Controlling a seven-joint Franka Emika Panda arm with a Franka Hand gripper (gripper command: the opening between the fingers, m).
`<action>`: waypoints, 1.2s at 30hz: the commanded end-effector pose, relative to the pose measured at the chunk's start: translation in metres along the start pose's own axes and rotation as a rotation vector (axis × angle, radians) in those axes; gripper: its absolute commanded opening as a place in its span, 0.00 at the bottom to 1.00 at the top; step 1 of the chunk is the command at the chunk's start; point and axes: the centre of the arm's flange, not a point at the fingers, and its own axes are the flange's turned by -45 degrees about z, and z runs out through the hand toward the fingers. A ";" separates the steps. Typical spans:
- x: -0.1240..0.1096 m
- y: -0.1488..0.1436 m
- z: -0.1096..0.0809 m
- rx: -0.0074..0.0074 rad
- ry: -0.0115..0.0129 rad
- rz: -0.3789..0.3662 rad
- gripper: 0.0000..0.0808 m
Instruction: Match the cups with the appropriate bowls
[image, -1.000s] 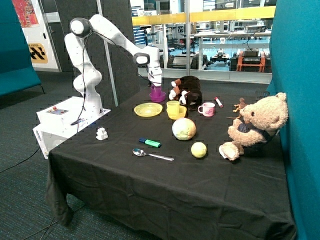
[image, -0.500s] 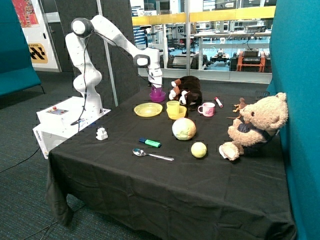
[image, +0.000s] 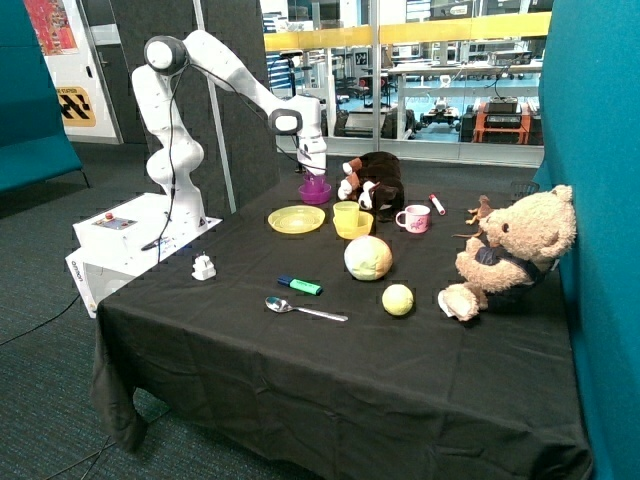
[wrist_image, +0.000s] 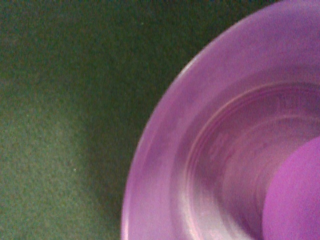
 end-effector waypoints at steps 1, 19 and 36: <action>0.001 -0.002 -0.001 0.0053 -0.0039 -0.015 0.45; 0.000 -0.005 -0.004 0.0053 -0.0039 -0.012 0.49; -0.004 0.000 -0.011 0.0053 -0.0039 -0.001 0.55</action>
